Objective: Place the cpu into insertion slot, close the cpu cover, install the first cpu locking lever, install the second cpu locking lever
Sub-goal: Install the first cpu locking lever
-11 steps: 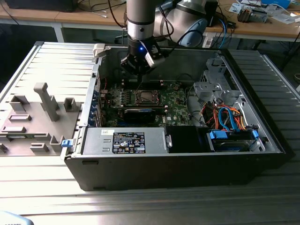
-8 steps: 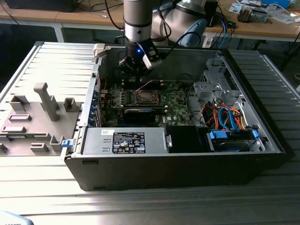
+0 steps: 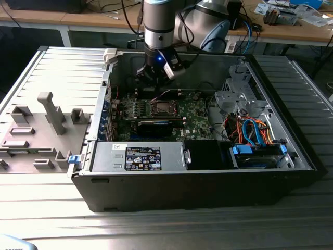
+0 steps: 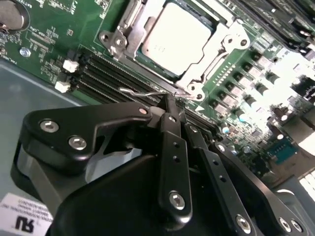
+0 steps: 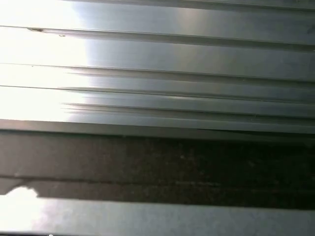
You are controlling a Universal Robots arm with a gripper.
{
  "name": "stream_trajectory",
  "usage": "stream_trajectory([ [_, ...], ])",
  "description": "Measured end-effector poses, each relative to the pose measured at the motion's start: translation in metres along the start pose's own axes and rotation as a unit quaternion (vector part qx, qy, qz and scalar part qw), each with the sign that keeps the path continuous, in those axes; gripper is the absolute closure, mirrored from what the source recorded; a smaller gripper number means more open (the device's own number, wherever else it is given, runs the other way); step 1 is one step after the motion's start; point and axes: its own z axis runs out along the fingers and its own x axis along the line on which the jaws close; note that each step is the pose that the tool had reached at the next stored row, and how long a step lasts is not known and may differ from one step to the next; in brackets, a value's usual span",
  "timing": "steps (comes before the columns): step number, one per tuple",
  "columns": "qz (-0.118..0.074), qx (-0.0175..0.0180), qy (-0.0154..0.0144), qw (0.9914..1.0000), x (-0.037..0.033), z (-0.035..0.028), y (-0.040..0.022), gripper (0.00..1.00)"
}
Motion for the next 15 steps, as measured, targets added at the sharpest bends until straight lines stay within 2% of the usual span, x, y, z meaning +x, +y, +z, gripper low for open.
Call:
stream_trajectory([
  [6, -0.010, 0.0014, 0.0041, 0.99994, -0.0096, 0.0105, -0.0008, 0.89],
  [9, -0.011, 0.0014, 0.0054, 0.99992, -0.0179, 0.0138, -0.0012, 0.89],
  [15, -0.011, 0.0015, 0.0070, 0.99991, -0.0269, 0.0169, -0.0018, 0.89],
])
